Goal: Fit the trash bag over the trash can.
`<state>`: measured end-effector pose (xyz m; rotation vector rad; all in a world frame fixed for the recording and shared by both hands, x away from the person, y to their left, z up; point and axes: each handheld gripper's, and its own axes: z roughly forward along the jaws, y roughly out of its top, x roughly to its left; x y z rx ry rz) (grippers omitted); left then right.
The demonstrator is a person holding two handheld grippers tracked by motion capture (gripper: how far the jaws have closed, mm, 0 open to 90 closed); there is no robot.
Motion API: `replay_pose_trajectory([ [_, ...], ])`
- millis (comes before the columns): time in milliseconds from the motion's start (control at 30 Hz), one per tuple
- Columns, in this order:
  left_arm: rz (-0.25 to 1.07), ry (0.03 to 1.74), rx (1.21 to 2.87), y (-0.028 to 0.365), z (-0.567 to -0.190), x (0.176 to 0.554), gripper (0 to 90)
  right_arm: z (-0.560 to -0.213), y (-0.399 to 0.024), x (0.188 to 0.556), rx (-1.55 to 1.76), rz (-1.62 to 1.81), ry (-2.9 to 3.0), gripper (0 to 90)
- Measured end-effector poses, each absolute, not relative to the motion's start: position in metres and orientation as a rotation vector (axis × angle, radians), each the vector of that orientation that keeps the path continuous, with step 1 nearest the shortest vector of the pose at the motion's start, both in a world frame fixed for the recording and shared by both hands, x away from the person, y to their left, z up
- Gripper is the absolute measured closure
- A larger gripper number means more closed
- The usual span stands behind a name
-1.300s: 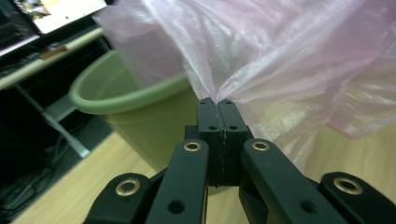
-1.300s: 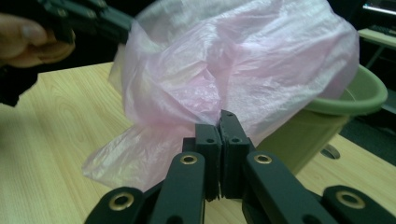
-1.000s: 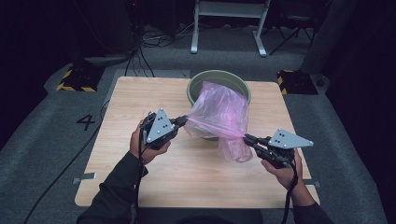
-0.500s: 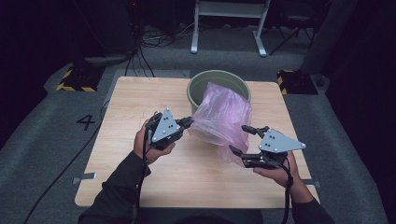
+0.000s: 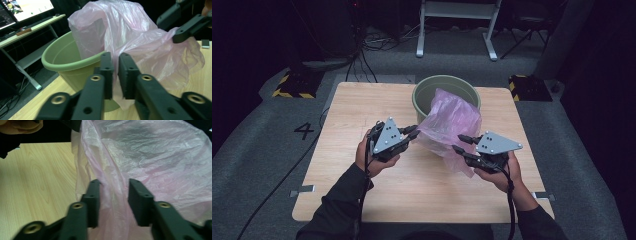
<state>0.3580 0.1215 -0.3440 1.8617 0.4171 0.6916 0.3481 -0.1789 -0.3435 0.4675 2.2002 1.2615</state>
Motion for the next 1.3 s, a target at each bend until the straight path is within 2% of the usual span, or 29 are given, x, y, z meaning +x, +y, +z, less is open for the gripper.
replay_pose_trajectory([
  [33,0.696,0.433,1.848,0.121,-0.345,0.358,68.6,-0.344,-0.179,0.349,0.467,1.258,2.203,79.0],
  [67,0.688,0.453,1.833,0.121,-0.346,0.357,56.4,-0.345,-0.179,0.351,0.467,1.264,2.204,82.2],
  [133,0.629,0.469,1.811,0.122,-0.350,0.356,34.2,-0.347,-0.179,0.354,0.479,1.261,2.205,86.1],
  [167,0.606,0.472,1.809,0.122,-0.353,0.354,26.8,-0.347,-0.179,0.355,0.487,1.264,2.200,86.9],
  [300,0.576,0.480,1.810,0.123,-0.363,0.344,18.6,-0.346,-0.185,0.360,0.536,1.322,2.167,90.0],
  [433,0.507,0.513,1.815,0.125,-0.374,0.343,16.6,-0.343,-0.190,0.363,0.569,1.370,2.133,90.0],
  [667,0.342,0.605,1.829,0.113,-0.393,0.366,16.8,-0.341,-0.191,0.363,0.576,1.418,2.114,90.0],
  [833,0.375,0.554,1.832,0.091,-0.392,0.369,25.5,-0.339,-0.188,0.362,0.561,1.441,2.111,90.0],
  [967,0.435,0.536,1.805,0.084,-0.388,0.371,55.3,-0.338,-0.188,0.360,0.562,1.449,2.104,90.0],
  [1133,0.554,0.517,1.812,0.089,-0.384,0.373,85.3,-0.339,-0.197,0.360,0.584,1.457,2.084,90.0],
  [1167,0.567,0.518,1.810,0.093,-0.383,0.374,88.9,-0.339,-0.198,0.360,0.592,1.458,2.079,90.0],
  [1300,0.584,0.549,1.798,0.111,-0.378,0.379,89.8,-0.338,-0.209,0.362,0.629,1.457,2.046,90.0],
])
